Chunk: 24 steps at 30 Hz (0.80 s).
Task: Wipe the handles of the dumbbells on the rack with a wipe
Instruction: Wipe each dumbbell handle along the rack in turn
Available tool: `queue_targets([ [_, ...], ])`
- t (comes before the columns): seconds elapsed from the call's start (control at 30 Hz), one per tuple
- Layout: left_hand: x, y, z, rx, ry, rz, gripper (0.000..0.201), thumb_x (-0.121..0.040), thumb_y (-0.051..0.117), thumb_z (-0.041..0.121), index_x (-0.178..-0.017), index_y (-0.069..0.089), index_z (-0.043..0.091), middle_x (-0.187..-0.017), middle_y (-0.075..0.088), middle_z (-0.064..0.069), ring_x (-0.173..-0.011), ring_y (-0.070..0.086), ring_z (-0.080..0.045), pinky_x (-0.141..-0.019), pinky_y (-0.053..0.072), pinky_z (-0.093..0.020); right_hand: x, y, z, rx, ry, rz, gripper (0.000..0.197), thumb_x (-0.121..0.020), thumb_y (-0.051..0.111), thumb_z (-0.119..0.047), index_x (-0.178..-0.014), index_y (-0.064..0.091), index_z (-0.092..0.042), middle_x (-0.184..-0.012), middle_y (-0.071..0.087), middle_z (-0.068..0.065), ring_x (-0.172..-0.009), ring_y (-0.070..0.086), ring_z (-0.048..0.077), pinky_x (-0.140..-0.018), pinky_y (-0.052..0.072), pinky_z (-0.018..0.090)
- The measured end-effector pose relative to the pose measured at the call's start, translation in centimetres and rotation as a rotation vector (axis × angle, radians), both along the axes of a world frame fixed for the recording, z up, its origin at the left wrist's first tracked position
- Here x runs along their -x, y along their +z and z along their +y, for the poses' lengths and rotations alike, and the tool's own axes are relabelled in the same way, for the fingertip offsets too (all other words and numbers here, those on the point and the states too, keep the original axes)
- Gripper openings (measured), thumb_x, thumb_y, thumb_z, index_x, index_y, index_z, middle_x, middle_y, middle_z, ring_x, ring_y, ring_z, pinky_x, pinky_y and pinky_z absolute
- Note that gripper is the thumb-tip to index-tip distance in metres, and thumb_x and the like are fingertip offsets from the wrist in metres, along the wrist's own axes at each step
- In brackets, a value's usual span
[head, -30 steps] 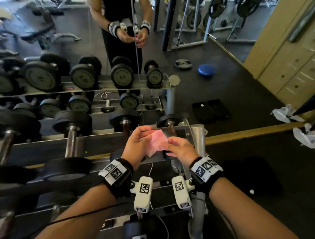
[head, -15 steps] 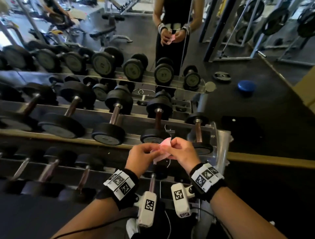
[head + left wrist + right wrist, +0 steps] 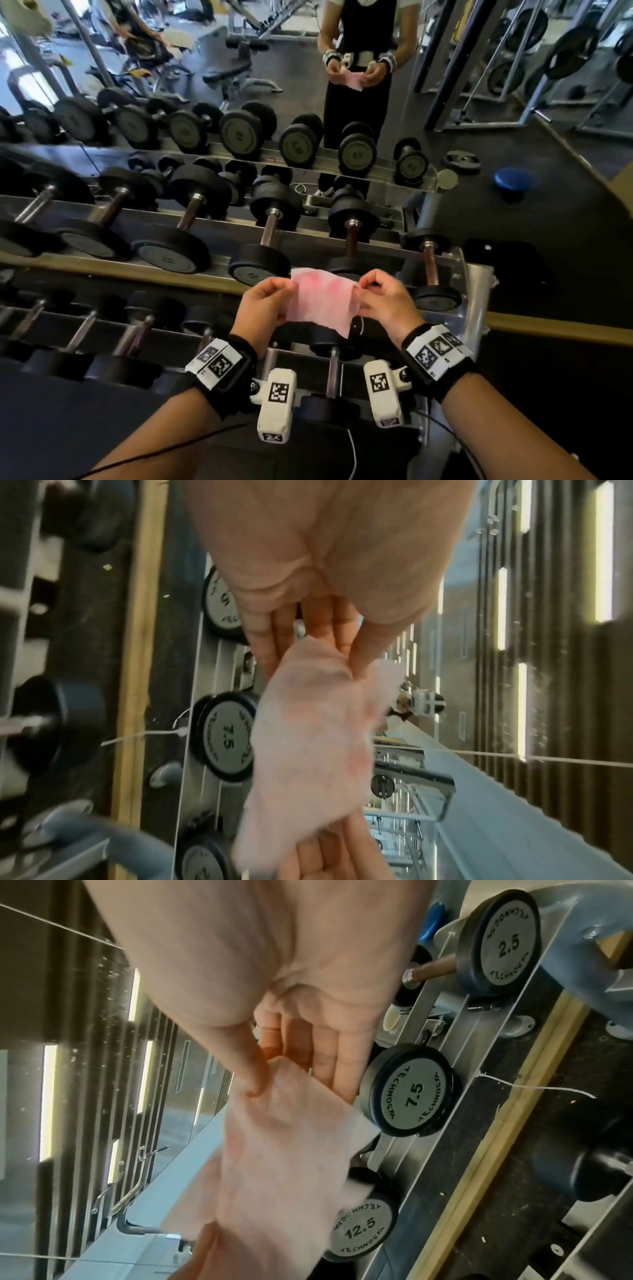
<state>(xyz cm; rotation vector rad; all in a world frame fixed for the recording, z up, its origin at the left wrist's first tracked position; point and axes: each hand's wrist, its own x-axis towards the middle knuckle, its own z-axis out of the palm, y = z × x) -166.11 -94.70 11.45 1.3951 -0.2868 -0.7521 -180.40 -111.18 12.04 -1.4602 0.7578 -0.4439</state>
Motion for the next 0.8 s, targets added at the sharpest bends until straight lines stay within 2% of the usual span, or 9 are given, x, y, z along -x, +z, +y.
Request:
queue_targets([
  [0.1,-1.5,0.5,1.3,-0.054,0.017,-0.093,0.01,-0.091,0.067,0.015,-0.096,0.07,0.023,-0.071,0.066,0.004,-0.069,0.059,-0.014,-0.065,0.052,-0.036,-0.8,0.3,1.3,0.085,0.039,-0.01,0.011,-0.093,0.063,-0.007,-0.09,0.058,-0.016,-0.081,0.069,0.004,-0.079,0.068,0.021,-0.071,0.059,0.038],
  [0.17,-2.3,0.7,1.9,-0.113,0.017,-0.136,0.02,-0.093,0.065,0.018,-0.113,0.066,0.02,-0.074,0.067,0.005,-0.072,0.06,-0.015,-0.066,0.054,-0.037,-1.1,0.7,1.8,0.14,0.068,-0.007,0.009,-0.092,0.066,-0.014,-0.097,0.061,-0.019,-0.086,0.073,0.005,-0.082,0.071,0.019,-0.071,0.06,0.035],
  [0.23,-2.9,1.0,2.4,-0.215,0.025,-0.227,0.027,-0.095,0.063,0.02,-0.121,0.06,0.021,-0.095,0.068,0.002,-0.086,0.064,-0.016,-0.075,0.058,-0.038,-1.3,1.2,2.1,0.171,0.084,0.007,0.01,-0.09,0.07,-0.021,-0.099,0.066,-0.021,-0.089,0.075,0.003,-0.084,0.072,0.017,-0.073,0.061,0.035],
  [0.3,-2.8,1.4,2.7,-0.282,0.013,-0.444,0.026,-0.091,0.068,0.023,-0.115,0.059,0.023,-0.113,0.064,-0.001,-0.1,0.064,-0.017,-0.087,0.056,-0.038,-1.9,1.6,2.5,0.217,0.076,0.029,0.009,-0.086,0.074,-0.024,-0.093,0.068,-0.02,-0.083,0.075,0.001,-0.078,0.072,0.014,-0.067,0.059,0.031],
  [0.37,-1.9,1.9,2.8,-0.261,-0.065,-0.64,0.027,-0.08,0.079,0.032,-0.1,0.062,0.029,-0.111,0.06,0.003,-0.101,0.06,-0.008,-0.089,0.051,-0.028,-2.9,2.0,3.3,0.276,0.077,0.055,0.01,-0.085,0.076,-0.025,-0.085,0.068,-0.019,-0.073,0.073,0.0,-0.067,0.069,0.012,-0.056,0.053,0.025],
  [0.43,-0.8,2.2,2.6,-0.308,-0.163,-0.725,0.035,-0.068,0.084,0.042,-0.093,0.062,0.033,-0.105,0.055,0.01,-0.096,0.056,-0.002,-0.084,0.046,-0.019,-3.8,2.0,4.0,0.317,0.077,0.084,0.012,-0.085,0.076,-0.024,-0.082,0.067,-0.016,-0.071,0.072,0.004,-0.066,0.069,0.019,-0.055,0.055,0.032],
  [0.57,-0.2,1.7,2.1,-0.441,-0.172,-0.676,0.026,-0.073,0.085,0.032,-0.09,0.068,0.022,-0.097,0.062,0.01,-0.089,0.061,-0.005,-0.072,0.048,-0.011,-4.5,1.6,4.7,0.304,0.07,0.119,0.014,-0.084,0.076,-0.018,-0.084,0.064,-0.011,-0.08,0.072,0.013,-0.078,0.071,0.029,-0.073,0.06,0.049],
  [0.67,-0.8,1.2,2.7,-0.428,-0.143,-0.572,0.008,-0.083,0.077,0.021,-0.078,0.071,0.024,-0.08,0.072,0.009,-0.077,0.068,-0.004,-0.061,0.049,-0.007,-4.0,1.4,4.4,0.311,0.114,0.171,0.015,-0.083,0.077,-0.019,-0.089,0.064,-0.015,-0.084,0.073,0.009,-0.081,0.07,0.024,-0.074,0.06,0.043],
  [0.8,-1.8,1.3,3.9,-0.361,-0.175,-0.548,0.01,-0.092,0.065,0.018,-0.083,0.063,0.023,-0.084,0.069,0.004,-0.081,0.066,-0.012,-0.075,0.054,-0.026,-3.5,1.3,3.8,0.319,0.227,0.179,0.014,-0.087,0.071,-0.013,-0.096,0.061,-0.021,-0.088,0.072,0.003,-0.088,0.068,0.02,-0.078,0.055,0.032],
])
